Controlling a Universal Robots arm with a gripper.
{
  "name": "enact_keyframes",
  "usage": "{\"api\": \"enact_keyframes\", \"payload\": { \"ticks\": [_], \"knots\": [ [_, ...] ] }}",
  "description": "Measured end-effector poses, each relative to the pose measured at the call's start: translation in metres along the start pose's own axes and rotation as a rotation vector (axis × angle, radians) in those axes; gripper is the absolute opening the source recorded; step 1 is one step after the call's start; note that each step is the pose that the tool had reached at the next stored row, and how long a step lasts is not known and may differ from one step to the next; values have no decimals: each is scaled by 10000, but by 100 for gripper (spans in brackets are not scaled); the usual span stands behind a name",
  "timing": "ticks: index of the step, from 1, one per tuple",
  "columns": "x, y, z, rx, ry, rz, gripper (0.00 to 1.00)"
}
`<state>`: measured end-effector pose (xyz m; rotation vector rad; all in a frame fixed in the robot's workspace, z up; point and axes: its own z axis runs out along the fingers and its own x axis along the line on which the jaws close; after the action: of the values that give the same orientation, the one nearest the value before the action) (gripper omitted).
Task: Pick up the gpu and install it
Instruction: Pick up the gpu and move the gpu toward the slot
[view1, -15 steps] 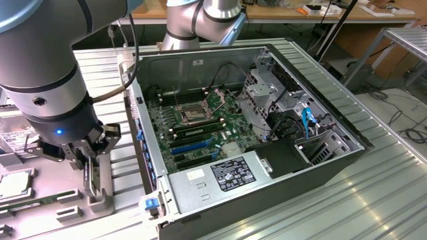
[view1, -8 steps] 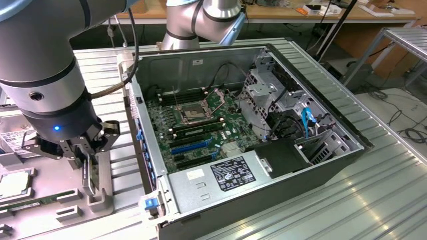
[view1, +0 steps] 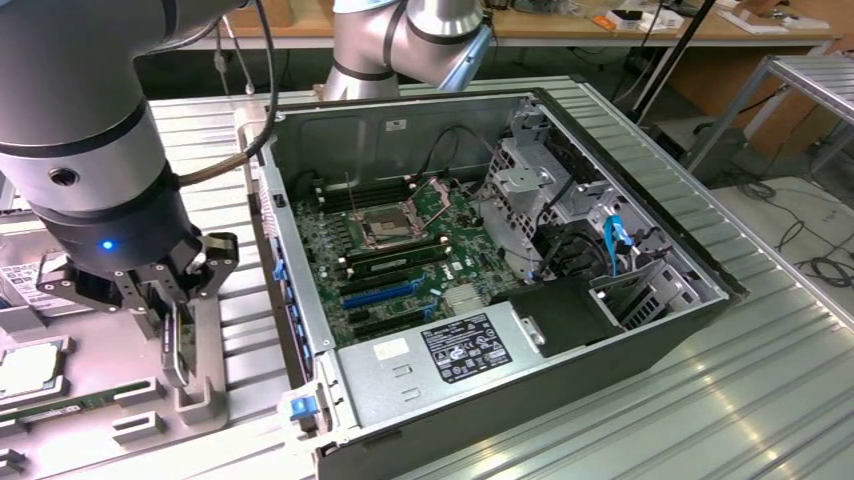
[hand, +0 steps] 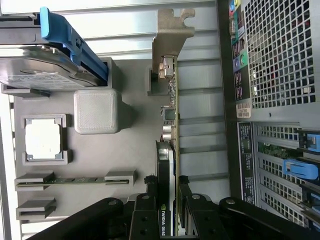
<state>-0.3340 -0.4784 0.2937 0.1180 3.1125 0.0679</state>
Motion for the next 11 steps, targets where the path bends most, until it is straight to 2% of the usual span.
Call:
{"api": "enact_keyframes", "payload": {
  "ticks": [11],
  "knots": [
    [-4,7,-149,0,0,0,27]
  ]
}}
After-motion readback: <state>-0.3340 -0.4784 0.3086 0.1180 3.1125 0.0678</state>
